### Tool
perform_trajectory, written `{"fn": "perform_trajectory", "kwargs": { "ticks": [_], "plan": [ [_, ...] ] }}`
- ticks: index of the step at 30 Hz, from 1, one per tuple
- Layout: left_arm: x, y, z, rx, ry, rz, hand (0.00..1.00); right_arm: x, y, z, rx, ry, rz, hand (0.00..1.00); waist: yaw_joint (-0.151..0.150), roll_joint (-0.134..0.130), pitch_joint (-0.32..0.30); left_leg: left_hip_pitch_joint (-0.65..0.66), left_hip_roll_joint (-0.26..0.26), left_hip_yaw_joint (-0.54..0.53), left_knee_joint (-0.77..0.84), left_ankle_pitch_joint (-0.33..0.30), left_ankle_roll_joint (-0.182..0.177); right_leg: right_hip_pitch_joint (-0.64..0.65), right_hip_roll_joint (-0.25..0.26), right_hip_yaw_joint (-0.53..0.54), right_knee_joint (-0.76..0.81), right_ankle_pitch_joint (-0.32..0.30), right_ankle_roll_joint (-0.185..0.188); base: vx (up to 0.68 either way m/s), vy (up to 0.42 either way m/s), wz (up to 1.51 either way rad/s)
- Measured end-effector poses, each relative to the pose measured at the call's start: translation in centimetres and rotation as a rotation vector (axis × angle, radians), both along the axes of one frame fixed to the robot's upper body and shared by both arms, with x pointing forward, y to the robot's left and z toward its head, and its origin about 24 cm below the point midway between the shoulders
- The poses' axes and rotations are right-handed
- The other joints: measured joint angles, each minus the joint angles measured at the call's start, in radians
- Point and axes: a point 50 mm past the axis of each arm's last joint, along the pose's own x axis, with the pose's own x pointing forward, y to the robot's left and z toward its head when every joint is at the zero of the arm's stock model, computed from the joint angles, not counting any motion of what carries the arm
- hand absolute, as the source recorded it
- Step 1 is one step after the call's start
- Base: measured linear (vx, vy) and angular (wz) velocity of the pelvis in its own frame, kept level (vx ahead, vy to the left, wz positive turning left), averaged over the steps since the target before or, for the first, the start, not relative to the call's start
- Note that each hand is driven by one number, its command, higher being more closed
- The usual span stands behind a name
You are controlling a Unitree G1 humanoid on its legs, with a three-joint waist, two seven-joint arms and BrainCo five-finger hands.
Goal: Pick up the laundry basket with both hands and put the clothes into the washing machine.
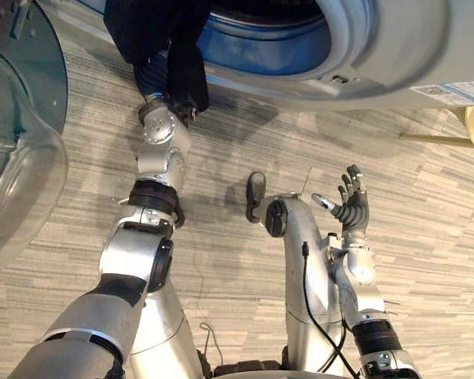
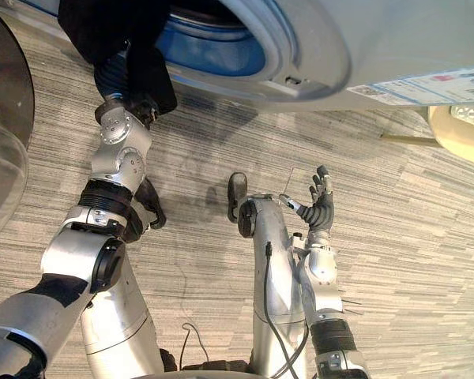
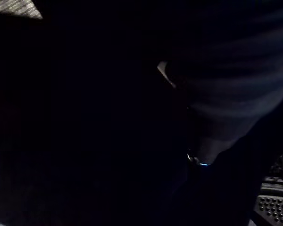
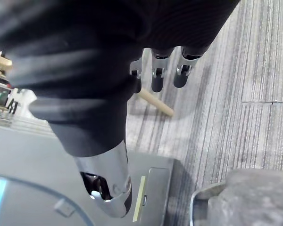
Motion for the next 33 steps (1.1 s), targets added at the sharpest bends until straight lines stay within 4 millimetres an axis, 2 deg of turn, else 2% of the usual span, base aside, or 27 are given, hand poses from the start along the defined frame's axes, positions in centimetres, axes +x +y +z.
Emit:
{"fn": "perform_trajectory", "kwargs": {
  "ticks": [5, 10, 13, 17, 20, 21, 24, 27, 28, 31, 33],
  "plan": [
    [-2.4, -1.7, -0.1, -0.018, -0.125, -0.033, 1.0, 0.0, -0.1, 0.0, 0.001, 0.003, -0.006, 0.0, 0.006, 0.0, 0.0, 0.001, -0.002, 0.0, 0.001, -0.002, 0.004, 0.001, -0.003, 0.0, 0.004, -0.001, 0.0, 0.0, -0.001, 0.01],
    [-6.9, -5.2, 2.9, 0.039, -0.413, -0.121, 1.0, 0.0, 0.0, 0.2, -0.011, 0.003, -0.007, 0.0, 0.013, 0.004, -0.002, 0.018, -0.005, 0.008, -0.004, -0.003, 0.005, 0.007, -0.006, 0.008, 0.01, -0.002, 0.001, 0.0, -0.005, 0.03],
    [-8.6, -6.7, 2.8, 0.063, -0.468, -0.168, 1.0, 0.0, 0.1, 0.3, -0.026, 0.01, -0.003, 0.0, 0.014, 0.011, -0.005, 0.024, -0.007, 0.008, -0.012, -0.003, 0.005, 0.009, -0.007, 0.008, 0.007, -0.002, 0.0, -0.01, -0.009, 0.02],
    [-9.2, -7.6, 2.2, 0.058, -0.47, -0.188, 1.0, 0.1, 0.0, 0.3, -0.039, 0.022, -0.002, 0.0, 0.016, 0.035, -0.018, 0.024, -0.007, 0.005, -0.012, -0.003, 0.005, 0.013, -0.005, 0.005, 0.002, -0.001, -0.001, 0.0, 0.0, 0.0],
    [-9.4, -7.7, 2.7, 0.061, -0.491, -0.188, 1.0, 0.1, 0.0, 0.2, -0.042, 0.031, 0.0, 0.0, 0.014, 0.044, -0.024, 0.025, -0.007, 0.005, -0.012, -0.003, 0.005, 0.015, -0.005, 0.005, -0.001, -0.001, -0.001, 0.0, 0.0, 0.0],
    [-9.5, -7.8, 3.3, 0.062, -0.511, -0.191, 1.0, 0.1, 0.0, 0.2, -0.042, 0.032, 0.0, 0.0, 0.013, 0.044, -0.024, 0.025, -0.007, 0.005, -0.012, -0.002, 0.005, 0.015, -0.005, 0.004, -0.001, -0.001, -0.001, 0.0, 0.0, 0.0],
    [-9.1, -7.9, 7.0, 0.119, -0.598, -0.162, 1.0, 0.1, 0.0, 0.1, -0.043, 0.033, 0.002, 0.0, 0.013, 0.043, -0.024, 0.025, -0.004, 0.005, -0.013, -0.002, 0.006, 0.015, -0.003, 0.004, -0.003, 0.001, -0.003, 0.0, 0.0, -0.02],
    [-8.5, -7.2, 11.4, 0.209, -0.665, -0.084, 1.0, 0.1, 0.3, 0.2, -0.039, 0.029, 0.011, 0.0, 0.01, 0.043, -0.024, 0.024, 0.005, 0.005, -0.013, -0.002, 0.006, 0.015, 0.009, 0.004, -0.015, 0.011, -0.006, 0.0, 0.001, -0.13],
    [-8.3, -7.0, 13.0, 0.236, -0.686, -0.061, 0.0, 0.2, 0.4, 0.2, -0.039, 0.028, 0.015, 0.0, 0.009, 0.043, -0.024, 0.023, 0.009, 0.005, -0.014, -0.002, 0.007, 0.015, 0.013, 0.003, -0.022, 0.016, -0.006, 0.0, 0.004, -0.17],
    [-7.6, -6.5, 15.8, 0.305, -0.673, -0.001, 0.0, 0.2, 0.5, 0.0, -0.03, 0.028, 0.024, 0.0, 0.004, 0.043, -0.025, 0.021, 0.013, 0.006, -0.011, -0.003, 0.009, 0.015, 0.015, 0.002, -0.025, 0.017, -0.006, 0.01, 0.006, -0.07],
    [-6.9, -5.8, 16.7, 0.369, -0.641, 0.038, 0.0, 0.3, 0.5, 0.0, -0.028, 0.026, 0.031, 0.0, 0.002, 0.043, -0.025, 0.019, 0.014, 0.006, -0.009, -0.004, 0.01, 0.015, 0.015, 0.001, -0.025, 0.017, -0.006, 0.0, 0.0, 0.0]
  ]
}}
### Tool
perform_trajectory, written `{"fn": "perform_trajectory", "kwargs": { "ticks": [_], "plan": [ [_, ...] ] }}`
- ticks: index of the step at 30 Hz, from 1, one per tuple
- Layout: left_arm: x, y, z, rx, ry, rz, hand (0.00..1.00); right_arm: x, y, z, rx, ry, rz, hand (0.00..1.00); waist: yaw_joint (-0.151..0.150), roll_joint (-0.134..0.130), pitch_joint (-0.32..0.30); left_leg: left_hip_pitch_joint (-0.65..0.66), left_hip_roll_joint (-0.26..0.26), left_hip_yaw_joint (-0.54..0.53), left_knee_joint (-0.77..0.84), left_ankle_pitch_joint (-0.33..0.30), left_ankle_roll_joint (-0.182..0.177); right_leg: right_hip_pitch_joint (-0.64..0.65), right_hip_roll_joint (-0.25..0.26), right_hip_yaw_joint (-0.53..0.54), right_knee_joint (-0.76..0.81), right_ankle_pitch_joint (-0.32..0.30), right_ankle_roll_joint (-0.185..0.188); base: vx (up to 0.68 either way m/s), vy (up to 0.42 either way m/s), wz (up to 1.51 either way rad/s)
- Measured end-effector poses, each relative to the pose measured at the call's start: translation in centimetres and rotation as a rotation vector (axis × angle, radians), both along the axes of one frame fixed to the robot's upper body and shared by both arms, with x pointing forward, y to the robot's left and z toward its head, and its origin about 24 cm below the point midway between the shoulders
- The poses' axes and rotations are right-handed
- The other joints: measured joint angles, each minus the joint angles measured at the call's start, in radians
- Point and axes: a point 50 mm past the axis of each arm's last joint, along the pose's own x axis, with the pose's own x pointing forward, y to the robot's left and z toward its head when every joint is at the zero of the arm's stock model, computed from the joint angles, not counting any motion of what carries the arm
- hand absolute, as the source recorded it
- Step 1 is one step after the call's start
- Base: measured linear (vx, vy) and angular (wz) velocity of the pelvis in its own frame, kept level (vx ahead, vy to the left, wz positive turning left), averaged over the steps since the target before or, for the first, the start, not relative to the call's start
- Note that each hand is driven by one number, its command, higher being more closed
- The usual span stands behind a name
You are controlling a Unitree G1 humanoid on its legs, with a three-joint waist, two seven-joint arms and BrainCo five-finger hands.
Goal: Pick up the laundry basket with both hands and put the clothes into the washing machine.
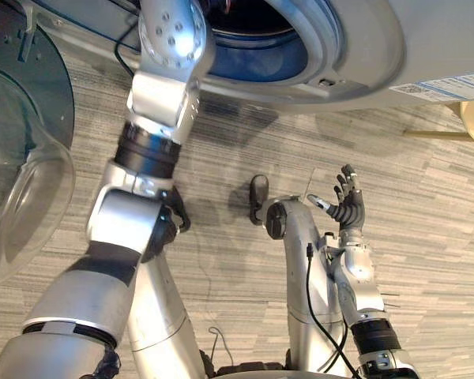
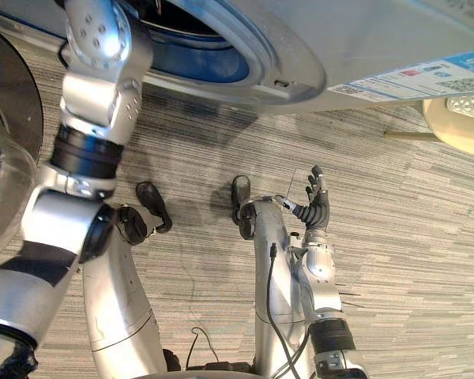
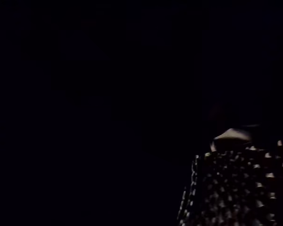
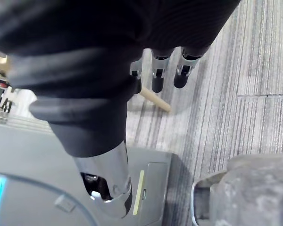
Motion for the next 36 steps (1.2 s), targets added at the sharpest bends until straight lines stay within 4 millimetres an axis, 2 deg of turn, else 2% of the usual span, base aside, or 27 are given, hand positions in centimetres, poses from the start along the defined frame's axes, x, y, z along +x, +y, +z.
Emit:
{"fn": "perform_trajectory", "kwargs": {
  "ticks": [6, 9, 12, 17, 23, 28, 30, 33, 34, 36],
  "plan": [
    [1.3, 2.0, 1.3, 0.158, 0.054, 0.189, 0.0, 0.1, 0.1, -0.1, 0.03, -0.008, 0.021, 0.0, -0.006, 0.0, 0.0, -0.008, 0.0, -0.001, 0.008, -0.005, 0.006, -0.002, 0.0, -0.001, -0.001, 0.001, 0.003, 0.0, 0.003, -0.01],
    [1.0, 1.7, 2.7, 0.331, 0.03, 0.345, 0.0, 0.1, -0.1, 0.0, 0.028, -0.017, 0.023, 0.0, -0.007, 0.0, 0.0, -0.025, -0.006, -0.006, 0.02, -0.007, 0.011, -0.012, -0.005, -0.002, 0.004, 0.004, 0.008, 0.0, 0.005, -0.01],
    [0.9, 0.9, 3.1, 0.466, 0.006, 0.449, 0.0, 0.1, -0.3, 0.0, 0.028, -0.019, 0.021, 0.0, -0.006, 0.0, 0.0, -0.026, -0.018, -0.005, 0.022, -0.007, 0.013, -0.012, -0.013, -0.002, 0.007, 0.003, 0.012, -0.02, 0.02, 0.07],
    [2.7, -0.2, 1.5, 0.66, 0.101, 0.578, 0.0, 0.6, -0.4, 0.0, 0.045, -0.012, 0.037, 0.0, -0.009, 0.0, -0.001, -0.022, -0.034, -0.009, 0.021, 0.0, 0.024, -0.001, -0.029, -0.003, 0.013, 0.002, 0.014, -0.02, 0.01, 0.11],
    [3.8, -3.4, -2.3, 0.766, 0.138, 0.585, 0.0, 1.7, -0.3, -0.8, 0.037, 0.051, 0.046, 0.0, 0.004, 0.001, -0.008, 0.023, -0.051, -0.007, 0.017, 0.002, 0.027, 0.045, -0.045, -0.001, 0.023, -0.007, 0.025, -0.01, -0.001, 0.13],
    [4.0, -3.9, -7.6, 0.789, 0.177, 0.524, 0.0, 2.2, 0.6, -0.5, 0.045, 0.054, 0.057, 0.0, 0.019, 0.0, -0.013, 0.093, -0.053, 0.006, 0.008, 0.002, 0.025, 0.1, -0.059, 0.004, 0.043, -0.024, 0.009, -0.02, -0.04, 0.16],
    [3.6, -4.1, -9.0, 0.769, 0.175, 0.49, 0.0, 2.2, 1.1, -0.6, 0.046, 0.065, 0.065, 0.0, 0.027, 0.0, -0.013, 0.121, -0.056, 0.009, -0.006, 0.005, 0.02, 0.123, -0.064, 0.003, 0.04, -0.027, 0.005, -0.03, -0.064, 0.2],
    [2.6, -3.9, -12.4, 0.666, 0.236, 0.353, 0.0, 2.2, 1.9, -1.0, 0.043, 0.104, 0.078, 0.0, 0.037, 0.001, -0.013, 0.186, -0.069, 0.009, -0.035, 0.012, 0.009, 0.184, -0.076, -0.004, 0.031, -0.041, -0.003, -0.01, -0.067, 0.23],
    [2.4, -2.8, -15.8, 0.602, 0.328, 0.285, 0.0, 2.2, 2.4, -1.2, 0.037, 0.121, 0.085, 0.0, 0.041, 0.001, -0.013, 0.246, -0.07, 0.01, -0.062, 0.015, 0.003, 0.243, -0.076, -0.008, 0.008, -0.045, -0.005, 0.0, -0.081, 0.15],
    [2.1, -2.0, -18.3, 0.551, 0.409, 0.234, 0.0, 2.0, 2.7, -1.4, 0.036, 0.133, 0.093, 0.0, 0.045, 0.001, -0.013, 0.295, -0.073, 0.012, -0.087, 0.017, -0.001, 0.292, -0.076, -0.012, -0.013, -0.048, -0.006, 0.01, -0.061, 0.14]
  ]
}}
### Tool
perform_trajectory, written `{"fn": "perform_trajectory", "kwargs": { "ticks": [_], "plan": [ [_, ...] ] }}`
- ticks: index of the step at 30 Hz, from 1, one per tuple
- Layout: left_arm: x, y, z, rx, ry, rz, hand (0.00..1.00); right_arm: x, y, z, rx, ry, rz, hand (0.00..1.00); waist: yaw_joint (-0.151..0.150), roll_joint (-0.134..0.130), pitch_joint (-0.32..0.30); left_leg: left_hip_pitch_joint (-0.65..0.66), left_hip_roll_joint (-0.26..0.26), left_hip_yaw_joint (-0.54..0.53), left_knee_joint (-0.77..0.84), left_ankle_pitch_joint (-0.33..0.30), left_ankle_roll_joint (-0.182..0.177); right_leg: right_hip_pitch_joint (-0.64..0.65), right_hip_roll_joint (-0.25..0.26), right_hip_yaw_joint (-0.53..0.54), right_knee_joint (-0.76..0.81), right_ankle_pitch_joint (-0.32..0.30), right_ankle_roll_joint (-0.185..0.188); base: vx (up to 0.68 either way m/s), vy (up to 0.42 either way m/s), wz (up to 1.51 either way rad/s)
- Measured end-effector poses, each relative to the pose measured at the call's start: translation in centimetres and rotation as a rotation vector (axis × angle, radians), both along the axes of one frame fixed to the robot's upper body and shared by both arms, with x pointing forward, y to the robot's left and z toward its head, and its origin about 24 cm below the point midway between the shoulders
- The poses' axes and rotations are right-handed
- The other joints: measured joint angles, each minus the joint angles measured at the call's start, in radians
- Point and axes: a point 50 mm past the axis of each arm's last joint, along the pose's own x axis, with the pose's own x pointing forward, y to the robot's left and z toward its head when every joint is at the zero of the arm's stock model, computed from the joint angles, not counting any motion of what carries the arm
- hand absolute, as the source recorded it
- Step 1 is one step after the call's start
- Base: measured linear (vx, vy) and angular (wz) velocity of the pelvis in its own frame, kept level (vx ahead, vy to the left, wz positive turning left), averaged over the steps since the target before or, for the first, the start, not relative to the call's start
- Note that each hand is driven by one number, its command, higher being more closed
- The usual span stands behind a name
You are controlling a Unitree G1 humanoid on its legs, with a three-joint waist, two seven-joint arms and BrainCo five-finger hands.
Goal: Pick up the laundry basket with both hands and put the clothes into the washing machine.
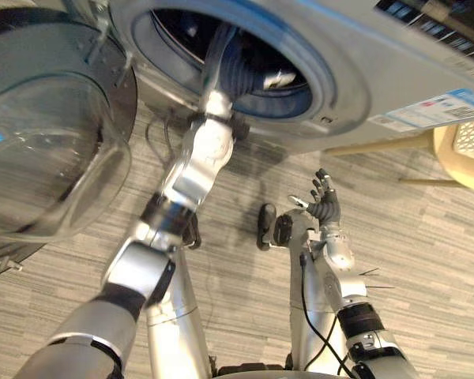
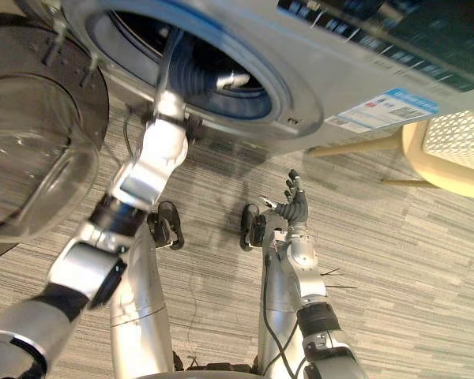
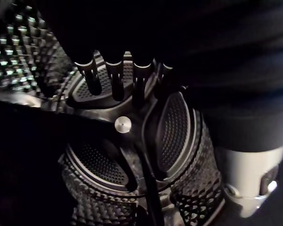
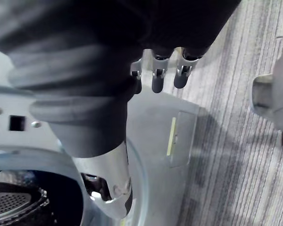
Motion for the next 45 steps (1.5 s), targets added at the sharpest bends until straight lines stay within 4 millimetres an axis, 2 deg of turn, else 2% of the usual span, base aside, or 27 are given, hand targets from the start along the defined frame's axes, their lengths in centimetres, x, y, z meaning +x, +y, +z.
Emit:
{"fn": "perform_trajectory", "kwargs": {
  "ticks": [3, 4, 6, 7, 9, 13, 15, 16, 19, 21, 23, 25, 29, 31, 32, 33, 34, 35, 36, 38, 39, 40, 41, 42, 43, 44, 45],
  "plan": [
    [-2.1, 1.2, -7.2, -0.184, 0.211, -0.039, 0.0, -1.0, -0.1, -1.0, -0.027, 0.038, -0.003, 0.0, 0.017, 0.002, -0.006, 0.158, -0.017, 0.006, -0.094, 0.005, -0.009, 0.158, -0.01, -0.015, -0.079, -0.008, -0.004, 0.05, -0.07, 0.25],
    [-2.7, 1.4, -8.5, -0.21, 0.248, -0.038, 0.0, -1.3, 0.0, -1.4, -0.023, 0.056, -0.003, 0.0, 0.017, 0.003, -0.021, 0.18, -0.024, 0.006, -0.116, 0.007, -0.013, 0.181, -0.013, -0.019, -0.096, -0.01, -0.004, 0.08, -0.07, 0.33],
    [-4.9, 2.4, -13.5, -0.292, 0.408, -0.02, 0.0, -2.5, -0.1, -3.0, -0.026, 0.118, -0.007, 0.0, 0.022, 0.011, -0.075, 0.28, -0.04, 0.016, -0.196, 0.017, -0.028, 0.28, -0.023, -0.028, -0.165, -0.012, -0.005, 0.14, -0.076, 0.32],
    [-6.4, 2.9, -16.0, -0.339, 0.498, -0.005, 0.0, -3.3, -0.3, -3.8, -0.045, 0.148, -0.011, 0.0, 0.019, 0.028, -0.097, 0.354, -0.048, 0.017, -0.246, 0.023, -0.038, 0.361, -0.029, -0.042, -0.215, -0.012, -0.004, 0.16, -0.061, 0.28],
    [-9.4, 4.0, -19.8, -0.418, 0.627, 0.033, 0.0, -5.4, -0.5, -5.6, -0.047, 0.218, -0.015, 0.0, 0.022, 0.041, -0.167, 0.477, -0.058, 0.035, -0.344, 0.037, -0.044, 0.48, -0.032, -0.048, -0.307, -0.008, 0.003, 0.18, -0.038, 0.21],
    [-13.3, 6.9, -24.3, -0.533, 0.781, 0.181, 0.0, -8.5, -1.2, -8.1, -0.076, 0.327, -0.027, 0.0, 0.021, 0.05, -0.257, 0.719, -0.079, 0.077, -0.571, 0.093, -0.044, 0.711, -0.031, -0.063, -0.524, 0.04, 0.022, 0.24, -0.002, 0.08],
    [-14.2, 8.0, -26.0, -0.565, 0.846, 0.234, 0.0, -9.1, -1.4, -8.6, -0.077, 0.349, -0.034, 0.0, 0.02, 0.053, -0.291, 0.787, -0.082, 0.098, -0.654, 0.119, -0.044, 0.77, -0.028, -0.065, -0.604, 0.066, 0.026, 0.2, 0.003, -0.09],
    [-15.2, 9.0, -28.3, -0.593, 0.932, 0.31, 0.0, -9.6, -1.4, -9.4, -0.077, 0.388, -0.035, 0.0, 0.019, 0.055, -0.323, 0.862, -0.082, 0.119, -0.751, 0.151, -0.048, 0.838, -0.014, -0.063, -0.703, 0.105, 0.028, 0.22, 0.01, -0.19],
    [-17.3, 10.6, -32.1, -0.616, 1.099, 0.431, 0.0, -10.7, -1.7, -11.8, -0.083, 0.502, -0.037, 0.0, 0.015, 0.059, -0.383, 0.963, -0.096, 0.14, -0.919, 0.218, -0.056, 0.932, 0.003, -0.061, -0.874, 0.173, 0.033, 0.18, 0.016, -0.1],
    [-18.5, 10.8, -34.3, -0.625, 1.218, 0.484, 0.0, -11.3, -2.2, -13.7, -0.097, 0.604, -0.045, 0.0, 0.011, 0.065, -0.398, 1.058, -0.115, 0.161, -1.078, 0.291, -0.058, 1.01, 0.009, -0.056, -1.007, 0.232, 0.037, 0.17, 0.009, -0.06],
    [-19.6, 10.9, -35.4, -0.62, 1.289, 0.498, 0.0, -12.3, -3.2, -15.2, -0.099, 0.692, -0.079, 0.0, 0.012, 0.078, -0.403, 1.126, -0.124, 0.174, -1.179, 0.334, -0.06, 1.072, 0.021, -0.048, -1.103, 0.277, 0.04, 0.1, 0.015, -0.13],
    [-20.2, 11.2, -35.9, -0.613, 1.317, 0.517, 0.0, -12.8, -3.6, -15.7, -0.089, 0.726, -0.1, 0.0, 0.009, 0.079, -0.403, 1.17, -0.129, 0.175, -1.216, 0.352, -0.063, 1.115, 0.025, -0.045, -1.144, 0.291, 0.041, 0.07, 0.015, -0.05],
    [-21.2, 11.6, -36.7, -0.591, 1.377, 0.551, 0.0, -14.0, -4.4, -16.8, -0.085, 0.8, -0.125, 0.0, -0.007, 0.081, -0.401, 1.217, -0.135, 0.179, -1.201, 0.35, -0.064, 1.177, 0.025, -0.028, -1.172, 0.3, 0.044, 0.02, 0.01, -0.1],
    [-20.6, 11.2, -36.7, -0.571, 1.38, 0.536, 0.0, -13.3, -4.3, -16.6, -0.081, 0.784, -0.126, 0.0, -0.011, 0.079, -0.377, 1.167, -0.147, 0.088, -1.096, 0.34, -0.06, 1.171, 0.03, 0.0, -1.173, 0.321, 0.043, -0.08, -0.023, -0.34],
    [-20.2, 10.7, -36.6, -0.577, 1.375, 0.521, 0.0, -12.7, -4.3, -16.3, -0.078, 0.769, -0.127, 0.0, -0.005, 0.086, -0.366, 1.135, -0.156, -0.031, -1.049, 0.318, -0.056, 1.153, 0.036, 0.032, -1.175, 0.336, 0.043, -0.12, 0.009, -0.82],
    [-20.2, 10.1, -36.7, -0.576, 1.384, 0.511, 0.0, -12.2, -4.4, -16.1, -0.085, 0.757, -0.128, 0.0, 0.009, 0.113, -0.363, 1.135, -0.148, -0.129, -1.043, 0.275, -0.068, 1.135, 0.056, 0.076, -1.189, 0.356, 0.043, -0.15, 0.028, -1.2],
    [-20.4, 9.6, -36.8, -0.579, 1.395, 0.502, 0.0, -11.9, -4.8, -15.8, -0.098, 0.746, -0.138, 0.0, 0.015, 0.134, -0.364, 1.144, -0.132, -0.146, -1.056, 0.24, -0.081, 1.124, 0.076, 0.103, -1.204, 0.372, 0.045, -0.1, 0.077, -1.14],
    [-20.4, 9.3, -36.9, -0.571, 1.406, 0.49, 0.0, -11.7, -4.9, -15.7, -0.101, 0.741, -0.14, 0.0, 0.013, 0.145, -0.361, 1.152, -0.124, -0.144, -1.069, 0.215, -0.088, 1.121, 0.087, 0.124, -1.22, 0.383, 0.051, -0.14, 0.089, -1.01],
    [-20.1, 9.1, -36.9, -0.552, 1.407, 0.474, 0.0, -11.6, -4.7, -15.7, -0.094, 0.736, -0.143, 0.0, 0.013, 0.136, -0.348, 1.165, -0.131, -0.108, -1.085, 0.203, -0.09, 1.119, 0.087, 0.167, -1.248, 0.403, 0.07, -0.19, 0.129, -1.06],
    [-19.9, 9.2, -36.8, -0.542, 1.401, 0.476, 0.0, -11.7, -4.4, -15.7, -0.084, 0.739, -0.141, 0.0, 0.014, 0.115, -0.332, 1.172, -0.134, -0.036, -1.079, 0.191, -0.085, 1.097, 0.086, 0.248, -1.28, 0.438, 0.076, -0.17, 0.132, -1.26],
    [-19.9, 9.6, -36.8, -0.531, 1.399, 0.482, 0.0, -11.4, -3.9, -15.6, -0.078, 0.731, -0.129, 0.0, 0.015, 0.1, -0.322, 1.172, -0.132, 0.029, -1.07, 0.183, -0.081, 1.069, 0.088, 0.311, -1.289, 0.461, 0.078, -0.1, 0.084, -1.63],
    [-19.9, 9.8, -36.7, -0.511, 1.398, 0.484, 0.0, -10.9, -3.5, -15.4, -0.087, 0.72, -0.109, 0.0, 0.015, 0.094, -0.317, 1.163, -0.114, 0.1, -1.064, 0.176, -0.074, 1.041, 0.085, 0.322, -1.298, 0.462, 0.07, -0.11, 0.056, -1.68],
    [-19.8, 9.8, -36.7, -0.502, 1.398, 0.479, 0.0, -10.7, -3.3, -15.3, -0.09, 0.716, -0.102, 0.0, 0.008, 0.094, -0.316, 1.157, -0.11, 0.146, -1.063, 0.177, -0.073, 1.02, 0.077, 0.274, -1.299, 0.457, 0.038, -0.09, 0.002, -1.82],
    [-19.4, 10.0, -36.6, -0.48, 1.395, 0.479, 0.0, -10.0, -3.0, -15.0, -0.098, 0.701, -0.088, 0.0, 0.014, 0.108, -0.301, 1.156, -0.065, 0.221, -1.045, 0.184, -0.065, 0.976, 0.056, 0.095, -1.255, 0.433, -0.021, -0.02, -0.043, -1.98],
    [-19.2, 10.2, -36.6, -0.475, 1.391, 0.484, 0.0, -9.4, -2.5, -14.8, -0.103, 0.691, -0.069, 0.0, 0.02, 0.108, -0.296, 1.174, -0.034, 0.309, -1.028, 0.177, -0.072, 0.937, 0.018, -0.159, -1.16, 0.395, -0.064, 0.04, -0.052, -2.06],
    [-19.3, 10.3, -36.6, -0.47, 1.393, 0.485, 0.0, -9.3, -2.1, -14.7, -0.107, 0.687, -0.061, 0.0, 0.021, 0.107, -0.297, 1.188, -0.026, 0.349, -1.025, 0.171, -0.079, 0.936, -0.004, -0.275, -1.119, 0.372, -0.098, 0.1, -0.026, -2.1],
    [-19.3, 10.0, -36.6, -0.459, 1.403, 0.478, 0.0, -8.8, -1.8, -14.4, -0.116, 0.675, -0.052, 0.0, 0.021, 0.107, -0.294, 1.229, -0.01, 0.44, -1.007, 0.152, -0.1, 0.944, -0.054, -0.471, -1.072, 0.359, -0.148, 0.11, -0.012, -1.8]
  ]
}}
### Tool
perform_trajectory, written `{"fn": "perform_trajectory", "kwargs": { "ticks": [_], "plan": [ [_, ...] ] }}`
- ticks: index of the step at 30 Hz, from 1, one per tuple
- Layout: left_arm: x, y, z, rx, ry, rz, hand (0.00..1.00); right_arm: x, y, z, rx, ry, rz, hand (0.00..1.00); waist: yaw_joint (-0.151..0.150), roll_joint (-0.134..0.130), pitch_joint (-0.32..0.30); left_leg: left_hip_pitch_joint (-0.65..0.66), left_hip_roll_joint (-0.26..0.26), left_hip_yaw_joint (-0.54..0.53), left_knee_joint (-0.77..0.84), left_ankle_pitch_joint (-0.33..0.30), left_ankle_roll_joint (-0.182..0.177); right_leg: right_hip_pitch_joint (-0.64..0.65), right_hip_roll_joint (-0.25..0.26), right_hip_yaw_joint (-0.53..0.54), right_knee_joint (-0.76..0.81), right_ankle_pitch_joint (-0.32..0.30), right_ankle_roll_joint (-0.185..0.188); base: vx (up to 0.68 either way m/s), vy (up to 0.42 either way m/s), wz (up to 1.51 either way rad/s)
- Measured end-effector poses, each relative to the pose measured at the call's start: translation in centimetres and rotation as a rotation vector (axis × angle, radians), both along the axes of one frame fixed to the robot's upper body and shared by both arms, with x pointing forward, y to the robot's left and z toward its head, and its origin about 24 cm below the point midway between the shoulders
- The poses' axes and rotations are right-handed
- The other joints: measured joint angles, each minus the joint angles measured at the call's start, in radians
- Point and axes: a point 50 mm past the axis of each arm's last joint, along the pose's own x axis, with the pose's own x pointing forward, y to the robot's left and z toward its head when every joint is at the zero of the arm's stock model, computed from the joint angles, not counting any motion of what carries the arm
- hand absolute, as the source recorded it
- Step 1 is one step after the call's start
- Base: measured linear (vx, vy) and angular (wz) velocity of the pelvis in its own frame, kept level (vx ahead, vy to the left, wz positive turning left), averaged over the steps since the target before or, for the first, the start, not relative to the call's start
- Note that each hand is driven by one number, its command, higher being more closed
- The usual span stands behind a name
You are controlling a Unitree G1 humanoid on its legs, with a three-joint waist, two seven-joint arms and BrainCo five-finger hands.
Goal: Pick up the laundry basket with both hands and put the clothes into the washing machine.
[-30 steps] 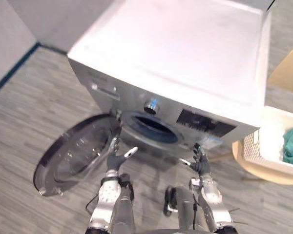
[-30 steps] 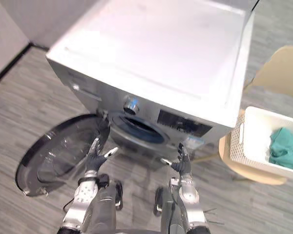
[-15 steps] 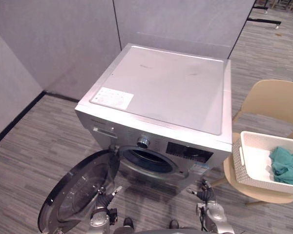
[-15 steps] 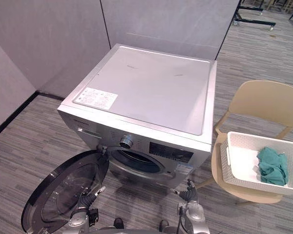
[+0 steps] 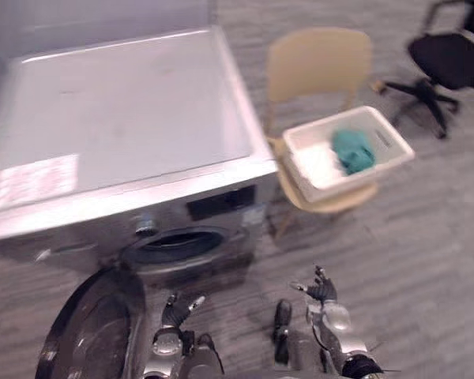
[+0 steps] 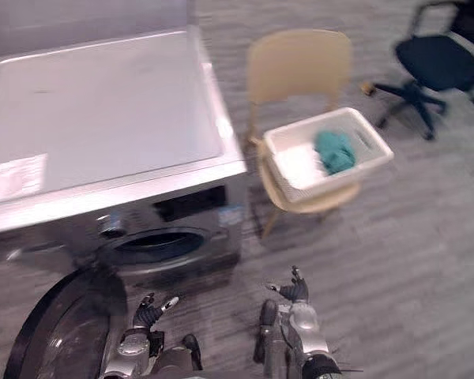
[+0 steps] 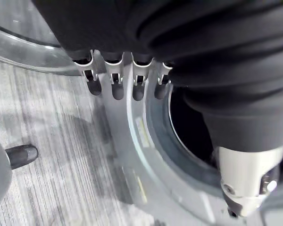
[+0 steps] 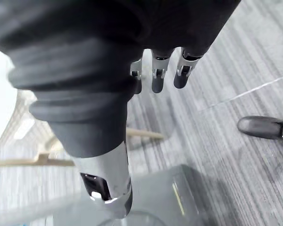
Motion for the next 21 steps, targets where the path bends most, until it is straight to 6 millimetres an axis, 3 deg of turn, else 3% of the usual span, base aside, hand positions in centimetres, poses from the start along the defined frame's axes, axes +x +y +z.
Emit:
{"fn": "perform_trajectory", "kwargs": {
  "ticks": [1, 2, 3, 4, 5, 6, 7, 8, 9, 10, 11, 12, 14, 16, 17, 18, 19, 21],
  "plan": [
    [-0.1, 0.0, 0.0, 0.004, 0.004, -0.007, 0.0, 0.2, 0.3, 0.0, 0.003, -0.001, 0.007, 0.0, 0.006, 0.001, 0.0, 0.029, 0.01, 0.044, 0.0, -0.007, -0.009, 0.013, -0.018, -0.077, 0.019, -0.002, -0.015, 0.19, -0.109, -2.78],
    [0.1, 0.0, 0.0, 0.012, 0.006, -0.016, 0.0, 0.6, 1.1, 0.3, 0.003, -0.012, 0.034, 0.0, 0.022, 0.002, -0.001, 0.102, 0.031, 0.154, -0.018, -0.012, -0.019, 0.041, -0.042, -0.217, 0.061, -0.032, -0.014, 0.15, -0.105, -2.42],
    [0.3, 0.0, 0.1, 0.016, 0.001, -0.021, 0.0, 0.7, 1.2, 0.3, -0.002, -0.015, 0.047, 0.0, 0.026, 0.0, -0.002, 0.128, 0.032, 0.186, -0.028, -0.018, -0.028, 0.039, -0.047, -0.241, 0.083, -0.043, 0.008, 0.18, -0.201, -2.62],
    [0.5, 0.0, 0.2, 0.019, -0.004, -0.024, 0.0, 0.7, 1.3, 0.4, -0.01, -0.016, 0.055, 0.0, 0.026, 0.001, -0.002, 0.161, 0.041, 0.226, -0.027, -0.031, -0.05, 0.02, -0.04, -0.222, 0.125, -0.067, 0.05, 0.14, -0.208, -2.05],
    [1.1, 0.1, 0.5, 0.021, -0.019, -0.026, 0.0, 0.6, 1.2, 0.3, -0.035, -0.015, 0.071, 0.0, 0.021, 0.008, -0.001, 0.185, 0.08, 0.244, 0.037, -0.051, -0.084, -0.005, -0.001, -0.156, 0.167, -0.098, 0.054, 0.27, -0.32, -2.38],
    [1.3, 0.2, 0.6, 0.021, -0.029, -0.016, 0.0, -0.1, 1.3, -0.1, -0.058, 0.01, 0.099, 0.0, 0.031, 0.009, 0.0, 0.161, 0.16, 0.216, 0.234, -0.046, -0.075, 0.005, 0.062, -0.085, 0.161, -0.105, 0.049, 0.27, -0.27, -2.08],
    [1.2, 0.6, 0.6, 0.028, -0.029, -0.01, 0.0, -0.2, 1.4, -0.2, -0.071, 0.015, 0.115, 0.0, 0.046, 0.016, 0.002, 0.132, 0.211, 0.173, 0.368, -0.021, -0.023, 0.028, 0.091, -0.053, 0.14, -0.106, 0.046, 0.33, -0.217, -1.98],
    [1.2, 0.3, 0.6, 0.017, -0.032, -0.01, 0.0, -0.9, 0.7, -0.7, -0.102, 0.043, 0.121, 0.0, 0.051, 0.034, 0.02, 0.041, 0.261, 0.03, 0.644, -0.038, 0.09, 0.08, 0.151, 0.008, 0.1, -0.114, 0.029, 0.31, -0.131, -1.55],
    [1.1, 0.0, 0.5, 0.008, -0.032, -0.013, 0.0, -1.3, 0.2, -1.0, -0.126, 0.066, 0.124, 0.0, 0.049, 0.039, 0.03, -0.05, 0.229, -0.103, 0.785, -0.054, 0.089, 0.116, 0.172, 0.043, 0.076, -0.114, 0.028, 0.37, -0.07, -1.5],
    [0.7, -0.4, 0.3, -0.001, -0.025, -0.018, 0.0, -2.1, -0.2, -1.4, -0.138, 0.096, 0.123, 0.0, 0.052, 0.034, 0.035, -0.154, 0.136, -0.24, 0.858, -0.058, 0.081, 0.161, 0.183, 0.084, 0.045, -0.115, 0.029, 0.29, -0.007, -0.97],
    [0.4, -0.4, 0.2, -0.005, -0.023, -0.015, 0.0, -2.4, -0.2, -1.6, -0.138, 0.109, 0.123, 0.0, 0.055, 0.028, 0.041, -0.191, 0.086, -0.288, 0.856, -0.058, 0.081, 0.188, 0.184, 0.104, 0.027, -0.115, 0.03, 0.34, 0.035, -0.87],
    [-0.4, -0.4, 0.0, -0.006, -0.01, -0.01, 0.0, -2.8, 0.0, -1.8, -0.136, 0.12, 0.132, 0.0, 0.06, 0.021, 0.048, -0.259, -0.001, -0.357, 0.797, -0.058, 0.08, 0.237, 0.184, 0.129, -0.017, -0.115, 0.03, 0.36, 0.043, -0.79],
    [-0.5, -0.6, 0.2, -0.021, -0.034, 0.006, 0.0, -2.8, 0.5, -1.9, -0.133, 0.119, 0.149, 0.0, 0.096, 0.018, 0.051, -0.333, -0.083, -0.381, 0.628, -0.058, 0.08, 0.29, 0.183, 0.151, -0.085, -0.106, 0.05, 0.44, 0.076, -0.63],
    [-0.1, -0.7, 0.4, -0.027, -0.047, 0.007, 0.0, -2.2, 0.9, -1.6, -0.135, 0.099, 0.174, 0.0, 0.115, 0.013, 0.058, -0.35, -0.178, -0.379, 0.197, -0.001, 0.057, 0.353, 0.171, 0.167, -0.155, -0.104, 0.099, 0.42, 0.094, -0.16],
    [0.0, -0.8, 0.5, -0.033, -0.05, 0.01, 0.0, -2.0, 1.1, -1.5, -0.133, 0.095, 0.175, 0.0, 0.121, 0.007, 0.061, -0.341, -0.196, -0.38, 0.129, 0.085, 0.088, 0.366, 0.164, 0.174, -0.168, -0.107, 0.111, 0.39, 0.085, -0.22],
    [0.2, -0.8, 0.5, -0.033, -0.055, 0.015, 0.0, -1.9, 1.8, -1.6, -0.122, 0.099, 0.188, 0.0, 0.144, -0.027, 0.055, -0.296, -0.237, -0.371, 0.035, 0.189, 0.154, 0.385, 0.138, 0.196, -0.191, -0.1, 0.15, 0.55, 0.096, 0.0],
    [0.3, -0.5, 0.6, -0.03, -0.056, 0.025, 0.0, -1.5, 2.0, -1.4, -0.127, 0.087, 0.207, 0.0, 0.136, -0.042, 0.052, -0.302, -0.26, -0.371, 0.068, 0.164, 0.195, 0.395, 0.11, 0.192, -0.188, -0.098, 0.197, 0.65, 0.131, 0.06],
    [0.0, -0.3, 0.5, -0.034, -0.049, 0.045, 0.0, -1.3, 2.1, -1.3, -0.128, 0.084, 0.211, 0.0, 0.14, -0.043, 0.052, -0.298, -0.259, -0.367, 0.128, 0.124, 0.202, 0.393, 0.092, 0.205, -0.114, -0.111, 0.23, 0.53, 0.155, 0.08]
  ]
}}
